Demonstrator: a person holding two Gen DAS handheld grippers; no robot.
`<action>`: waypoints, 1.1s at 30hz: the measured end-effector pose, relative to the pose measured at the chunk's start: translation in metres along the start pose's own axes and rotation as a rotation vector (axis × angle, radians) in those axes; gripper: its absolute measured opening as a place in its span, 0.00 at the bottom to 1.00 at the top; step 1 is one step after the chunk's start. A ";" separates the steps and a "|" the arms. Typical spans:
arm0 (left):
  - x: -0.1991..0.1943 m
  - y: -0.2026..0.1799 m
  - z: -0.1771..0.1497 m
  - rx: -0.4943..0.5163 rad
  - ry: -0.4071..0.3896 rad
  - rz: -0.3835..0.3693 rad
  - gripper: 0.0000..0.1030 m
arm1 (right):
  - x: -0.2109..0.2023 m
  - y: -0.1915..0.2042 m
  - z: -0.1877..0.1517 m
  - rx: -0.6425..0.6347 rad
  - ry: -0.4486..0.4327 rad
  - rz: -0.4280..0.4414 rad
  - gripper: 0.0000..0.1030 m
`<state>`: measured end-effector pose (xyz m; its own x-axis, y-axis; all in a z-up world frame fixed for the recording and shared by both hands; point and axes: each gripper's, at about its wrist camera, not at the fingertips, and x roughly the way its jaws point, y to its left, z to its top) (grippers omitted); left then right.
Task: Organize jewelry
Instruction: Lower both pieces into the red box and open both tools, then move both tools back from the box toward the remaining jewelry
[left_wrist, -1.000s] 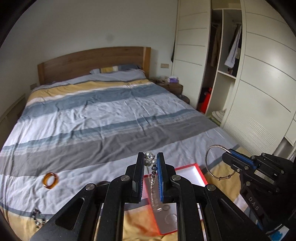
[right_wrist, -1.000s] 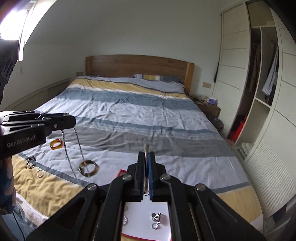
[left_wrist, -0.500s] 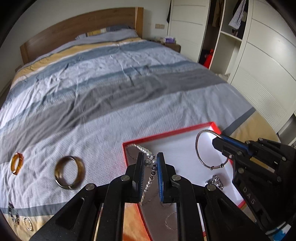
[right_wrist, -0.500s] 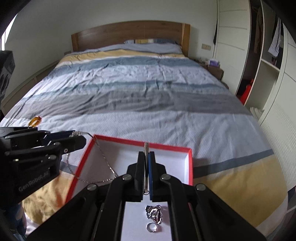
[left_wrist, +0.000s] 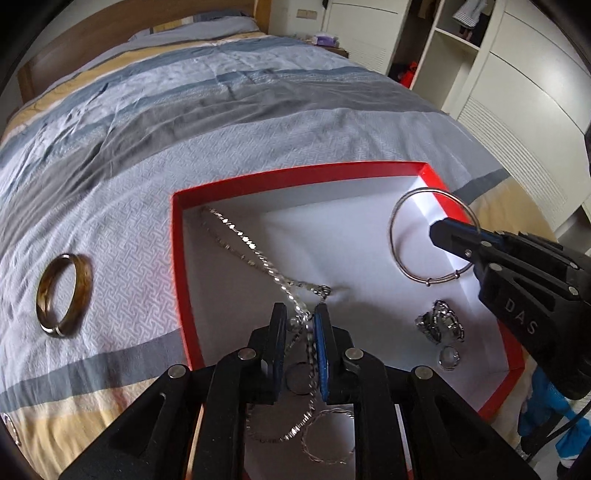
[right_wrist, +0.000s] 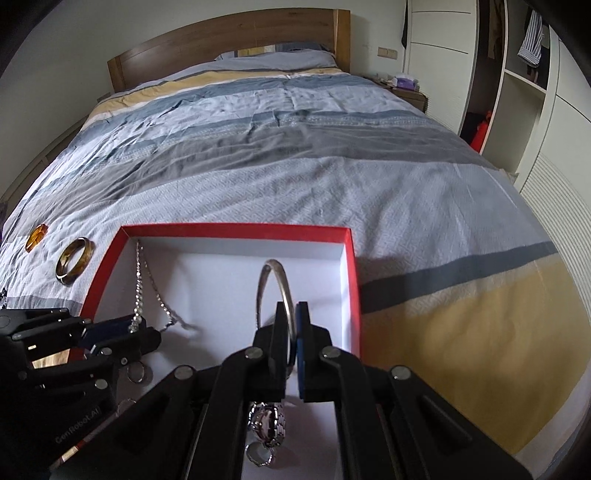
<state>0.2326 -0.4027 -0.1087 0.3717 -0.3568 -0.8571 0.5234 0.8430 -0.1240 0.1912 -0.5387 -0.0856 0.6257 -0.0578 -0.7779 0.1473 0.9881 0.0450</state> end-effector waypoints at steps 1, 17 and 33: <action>-0.001 0.002 -0.001 -0.007 -0.003 -0.002 0.18 | 0.001 0.000 0.000 0.003 0.004 0.001 0.03; -0.047 0.009 -0.005 -0.007 -0.061 0.008 0.55 | -0.009 -0.001 -0.010 0.032 0.057 -0.018 0.12; -0.171 0.016 -0.049 -0.060 -0.202 0.070 0.72 | -0.126 0.017 -0.012 0.055 -0.084 -0.047 0.32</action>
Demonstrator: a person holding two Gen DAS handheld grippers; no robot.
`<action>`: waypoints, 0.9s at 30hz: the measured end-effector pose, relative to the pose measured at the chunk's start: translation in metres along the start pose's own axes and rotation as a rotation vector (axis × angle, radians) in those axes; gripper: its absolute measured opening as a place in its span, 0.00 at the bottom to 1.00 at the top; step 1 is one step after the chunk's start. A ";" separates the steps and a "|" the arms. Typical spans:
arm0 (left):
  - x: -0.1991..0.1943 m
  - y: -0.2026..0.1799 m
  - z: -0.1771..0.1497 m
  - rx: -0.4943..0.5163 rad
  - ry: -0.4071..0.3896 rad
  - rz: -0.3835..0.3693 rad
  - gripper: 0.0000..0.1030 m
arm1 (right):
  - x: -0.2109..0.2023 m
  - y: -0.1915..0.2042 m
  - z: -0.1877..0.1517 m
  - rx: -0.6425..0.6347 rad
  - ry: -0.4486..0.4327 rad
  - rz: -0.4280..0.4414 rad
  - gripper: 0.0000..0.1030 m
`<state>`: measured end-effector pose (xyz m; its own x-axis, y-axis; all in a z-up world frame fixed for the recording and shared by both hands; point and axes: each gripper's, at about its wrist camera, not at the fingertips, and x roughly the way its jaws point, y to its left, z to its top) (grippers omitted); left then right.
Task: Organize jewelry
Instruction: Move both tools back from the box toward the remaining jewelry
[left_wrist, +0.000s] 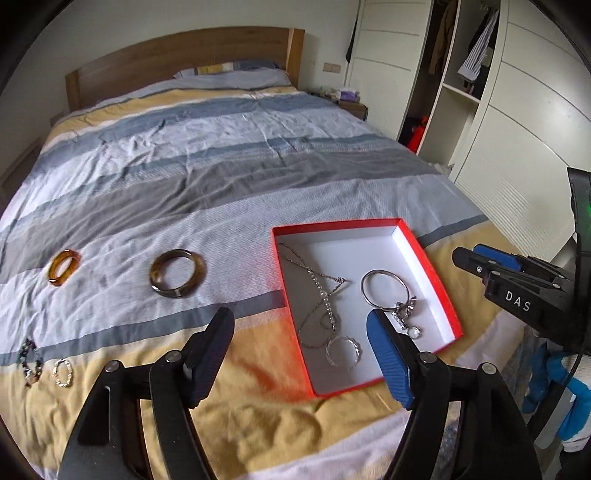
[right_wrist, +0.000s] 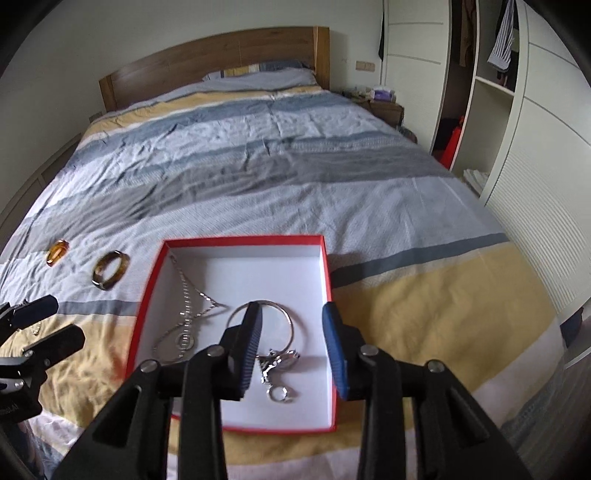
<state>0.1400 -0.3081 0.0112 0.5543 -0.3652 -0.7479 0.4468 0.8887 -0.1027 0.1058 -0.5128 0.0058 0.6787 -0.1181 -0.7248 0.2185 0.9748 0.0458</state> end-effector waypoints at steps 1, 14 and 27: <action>-0.011 0.000 -0.003 0.001 -0.014 0.006 0.73 | -0.009 0.003 -0.001 0.000 -0.011 0.001 0.33; -0.137 0.000 -0.048 0.034 -0.232 0.138 0.75 | -0.123 0.043 -0.032 0.015 -0.138 0.003 0.46; -0.215 0.033 -0.084 -0.012 -0.316 0.234 0.88 | -0.198 0.074 -0.057 0.006 -0.237 0.056 0.47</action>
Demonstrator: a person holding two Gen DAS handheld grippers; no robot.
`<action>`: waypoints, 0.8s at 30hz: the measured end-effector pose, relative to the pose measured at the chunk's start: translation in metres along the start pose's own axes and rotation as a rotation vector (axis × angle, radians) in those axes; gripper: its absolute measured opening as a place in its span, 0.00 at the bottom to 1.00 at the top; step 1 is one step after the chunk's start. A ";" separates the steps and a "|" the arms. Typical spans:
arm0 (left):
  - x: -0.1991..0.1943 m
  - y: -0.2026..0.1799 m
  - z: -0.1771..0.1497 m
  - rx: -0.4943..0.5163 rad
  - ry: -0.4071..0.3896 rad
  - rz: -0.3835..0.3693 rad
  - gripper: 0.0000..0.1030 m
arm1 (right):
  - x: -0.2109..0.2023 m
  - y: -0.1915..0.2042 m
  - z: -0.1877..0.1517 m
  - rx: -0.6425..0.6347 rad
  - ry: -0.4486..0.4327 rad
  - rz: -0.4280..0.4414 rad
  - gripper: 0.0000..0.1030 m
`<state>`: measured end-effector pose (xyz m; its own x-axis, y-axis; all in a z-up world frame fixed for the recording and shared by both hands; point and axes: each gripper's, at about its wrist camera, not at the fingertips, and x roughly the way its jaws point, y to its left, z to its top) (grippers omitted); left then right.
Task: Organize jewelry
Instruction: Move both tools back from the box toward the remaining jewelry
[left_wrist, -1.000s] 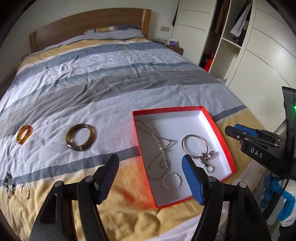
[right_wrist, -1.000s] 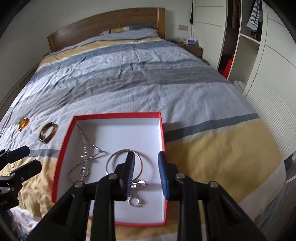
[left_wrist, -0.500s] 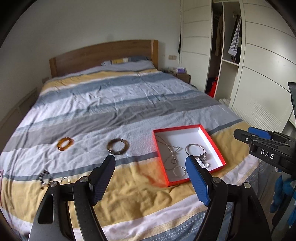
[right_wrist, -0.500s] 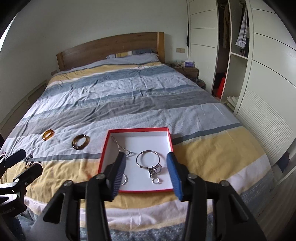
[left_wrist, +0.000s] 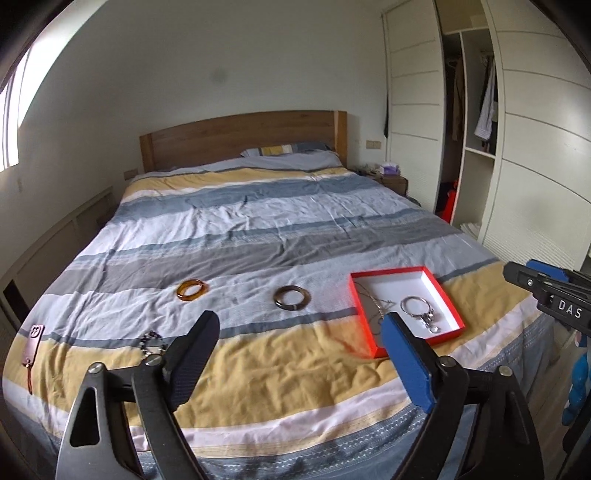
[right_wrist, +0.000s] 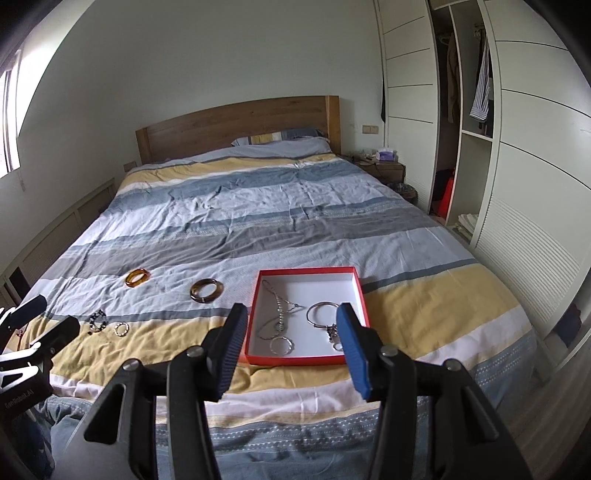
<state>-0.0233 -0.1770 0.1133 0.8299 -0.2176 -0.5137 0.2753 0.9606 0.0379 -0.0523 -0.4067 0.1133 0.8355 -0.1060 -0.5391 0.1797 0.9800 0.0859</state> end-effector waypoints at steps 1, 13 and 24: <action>-0.004 0.006 0.000 -0.005 -0.007 0.017 0.90 | -0.003 0.002 0.000 0.000 -0.005 0.004 0.47; -0.015 0.061 -0.037 -0.108 0.009 0.141 0.95 | -0.002 0.036 -0.019 -0.009 -0.012 0.044 0.50; -0.004 0.086 -0.067 -0.100 0.039 0.201 0.95 | 0.013 0.071 -0.036 -0.061 -0.011 0.072 0.53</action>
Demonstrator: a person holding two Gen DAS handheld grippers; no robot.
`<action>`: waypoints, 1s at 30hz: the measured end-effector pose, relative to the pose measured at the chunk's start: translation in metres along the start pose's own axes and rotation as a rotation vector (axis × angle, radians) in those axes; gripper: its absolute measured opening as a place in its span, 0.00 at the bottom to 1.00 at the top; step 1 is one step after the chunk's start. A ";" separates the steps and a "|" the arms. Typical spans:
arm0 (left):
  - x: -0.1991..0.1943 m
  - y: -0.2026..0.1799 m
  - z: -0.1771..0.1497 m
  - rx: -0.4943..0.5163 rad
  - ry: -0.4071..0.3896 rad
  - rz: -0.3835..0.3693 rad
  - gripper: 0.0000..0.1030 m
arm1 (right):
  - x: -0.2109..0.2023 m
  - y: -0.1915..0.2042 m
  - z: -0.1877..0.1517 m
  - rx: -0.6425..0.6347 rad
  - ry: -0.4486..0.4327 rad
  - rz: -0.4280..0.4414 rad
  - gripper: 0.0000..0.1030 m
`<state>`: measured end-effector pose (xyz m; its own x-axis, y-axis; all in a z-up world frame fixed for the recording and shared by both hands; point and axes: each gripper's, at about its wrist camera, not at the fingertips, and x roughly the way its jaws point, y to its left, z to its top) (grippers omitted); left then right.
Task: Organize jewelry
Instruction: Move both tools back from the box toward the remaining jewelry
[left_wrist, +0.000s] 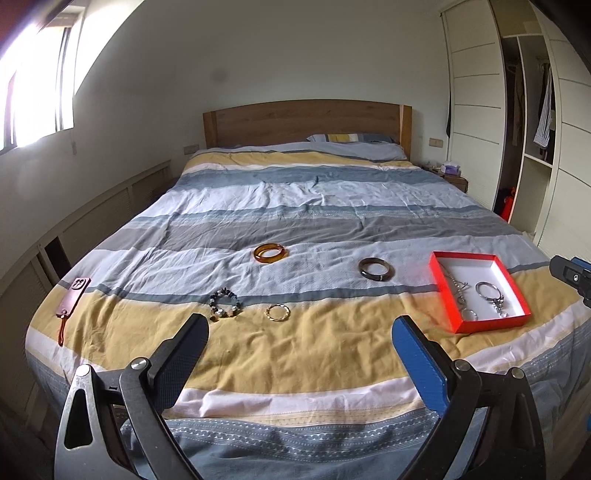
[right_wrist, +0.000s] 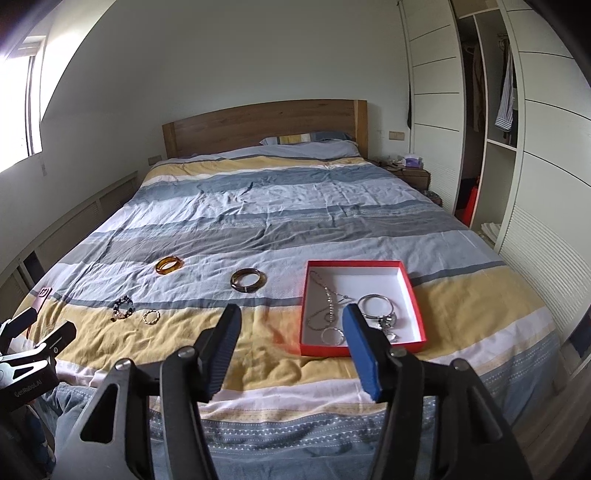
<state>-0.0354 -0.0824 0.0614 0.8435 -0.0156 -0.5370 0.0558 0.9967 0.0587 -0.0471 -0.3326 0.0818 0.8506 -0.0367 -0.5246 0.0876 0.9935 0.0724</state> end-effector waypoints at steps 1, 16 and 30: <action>0.000 0.001 0.000 0.002 -0.003 0.004 0.95 | 0.002 0.003 0.000 -0.004 0.000 0.006 0.53; 0.036 0.038 -0.017 -0.037 0.043 0.062 0.96 | 0.054 0.054 -0.018 -0.092 0.080 0.071 0.54; 0.069 0.078 -0.019 -0.095 0.108 0.046 0.96 | 0.112 0.087 -0.040 -0.131 0.225 0.065 0.54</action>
<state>0.0170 -0.0042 0.0125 0.7814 0.0342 -0.6231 -0.0372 0.9993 0.0082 0.0350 -0.2464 -0.0050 0.7143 0.0377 -0.6988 -0.0435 0.9990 0.0095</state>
